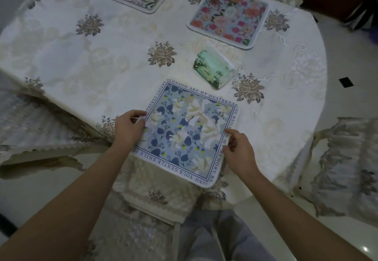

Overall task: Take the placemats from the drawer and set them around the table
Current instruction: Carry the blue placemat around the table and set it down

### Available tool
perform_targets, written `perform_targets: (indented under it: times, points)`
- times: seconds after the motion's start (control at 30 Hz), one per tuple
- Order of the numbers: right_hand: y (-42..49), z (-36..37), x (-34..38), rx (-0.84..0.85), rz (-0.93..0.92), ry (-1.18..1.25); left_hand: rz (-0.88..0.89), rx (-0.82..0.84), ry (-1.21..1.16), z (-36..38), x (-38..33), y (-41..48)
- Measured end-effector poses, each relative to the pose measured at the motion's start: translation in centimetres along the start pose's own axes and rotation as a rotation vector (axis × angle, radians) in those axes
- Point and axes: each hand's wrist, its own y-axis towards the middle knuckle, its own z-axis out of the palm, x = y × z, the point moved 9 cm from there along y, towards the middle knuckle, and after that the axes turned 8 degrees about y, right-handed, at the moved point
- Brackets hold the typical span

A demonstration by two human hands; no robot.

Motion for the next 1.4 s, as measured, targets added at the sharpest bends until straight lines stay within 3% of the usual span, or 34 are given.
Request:
perform_targets:
  times: [0.2, 0.37, 0.67, 0.8, 1.1, 1.4]
  points:
    - [2.2, -0.6, 0.3, -0.020, 0.008, 0.000, 0.062, -0.024, 0.027, 0.1, -2.7, 2.7]
    - [2.2, 0.2, -0.6, 0.000, -0.008, -0.031, 0.161, 0.082, 0.258, 2.8, -1.2, 1.8]
    - [1.1, 0.3, 0.2, 0.042, -0.080, -0.104, 0.390, 0.044, 0.688, 3.6, -1.8, -2.1]
    - [-0.3, -0.1, 0.3, 0.068, -0.137, -0.136, 0.419, 0.114, 0.688, 4.3, -2.4, -6.1]
    - [-3.9, -3.8, 0.0, 0.248, -0.320, -0.397, 0.511, 0.071, 0.714, 4.9, -8.5, -15.3]
    - [-4.4, -4.9, 1.3, 0.301, -0.509, -0.435, 0.527, 0.042, 0.739, 5.1, -11.0, -17.7]
